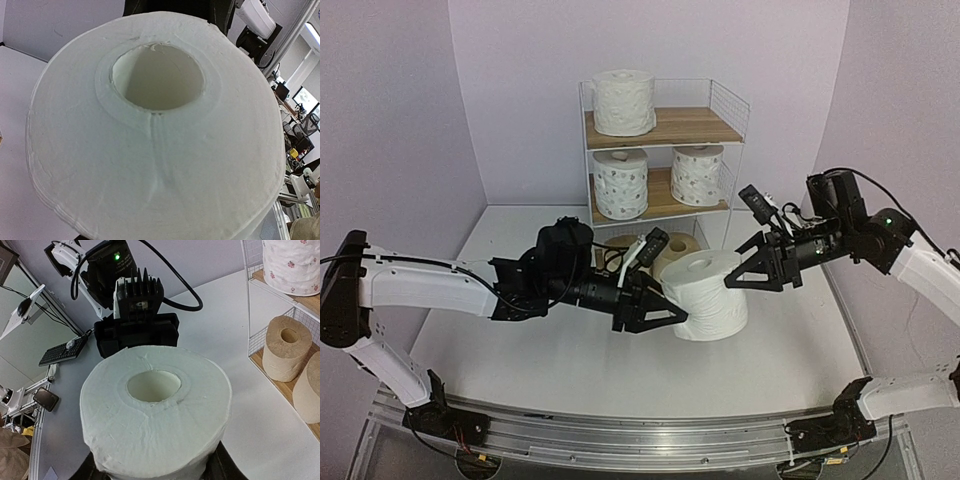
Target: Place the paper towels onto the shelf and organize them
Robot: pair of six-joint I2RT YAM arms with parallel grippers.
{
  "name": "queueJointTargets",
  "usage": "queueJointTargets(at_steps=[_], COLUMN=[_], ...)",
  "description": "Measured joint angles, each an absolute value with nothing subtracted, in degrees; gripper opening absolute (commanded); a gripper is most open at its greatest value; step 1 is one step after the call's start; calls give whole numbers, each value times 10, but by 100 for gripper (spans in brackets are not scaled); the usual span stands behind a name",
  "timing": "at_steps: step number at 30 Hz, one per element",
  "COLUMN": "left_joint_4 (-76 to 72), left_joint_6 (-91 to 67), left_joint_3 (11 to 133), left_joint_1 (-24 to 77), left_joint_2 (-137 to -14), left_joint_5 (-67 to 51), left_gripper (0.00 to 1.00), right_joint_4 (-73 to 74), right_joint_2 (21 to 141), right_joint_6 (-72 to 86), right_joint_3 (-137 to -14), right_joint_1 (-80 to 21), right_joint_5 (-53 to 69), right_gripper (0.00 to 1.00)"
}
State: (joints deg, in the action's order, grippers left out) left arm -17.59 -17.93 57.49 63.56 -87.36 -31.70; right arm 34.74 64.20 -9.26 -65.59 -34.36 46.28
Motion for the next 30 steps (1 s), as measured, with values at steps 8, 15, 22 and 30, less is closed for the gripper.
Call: queueJointTargets(at_steps=[8,15,22,30], left_joint_4=[-154,-111,-70,-24], left_joint_6=[-171,-166,-183,-202], left_joint_3=[592,588,538,498], left_joint_1=[639,638,638,638], left_joint_2=[-869,-796,-650,-607], left_joint_5=[-264,-90,85,153], left_gripper=[100,100,100,100], right_joint_4=[341,349,362,327], right_joint_2=[643,641,658,750], right_joint_6=[-63,7,35,25], right_joint_3=[-675,-730,-845,-1035], right_joint_1=[-352,-358,-359,-359], right_joint_5=[430,280,118,61], right_gripper=[27,20,20,21])
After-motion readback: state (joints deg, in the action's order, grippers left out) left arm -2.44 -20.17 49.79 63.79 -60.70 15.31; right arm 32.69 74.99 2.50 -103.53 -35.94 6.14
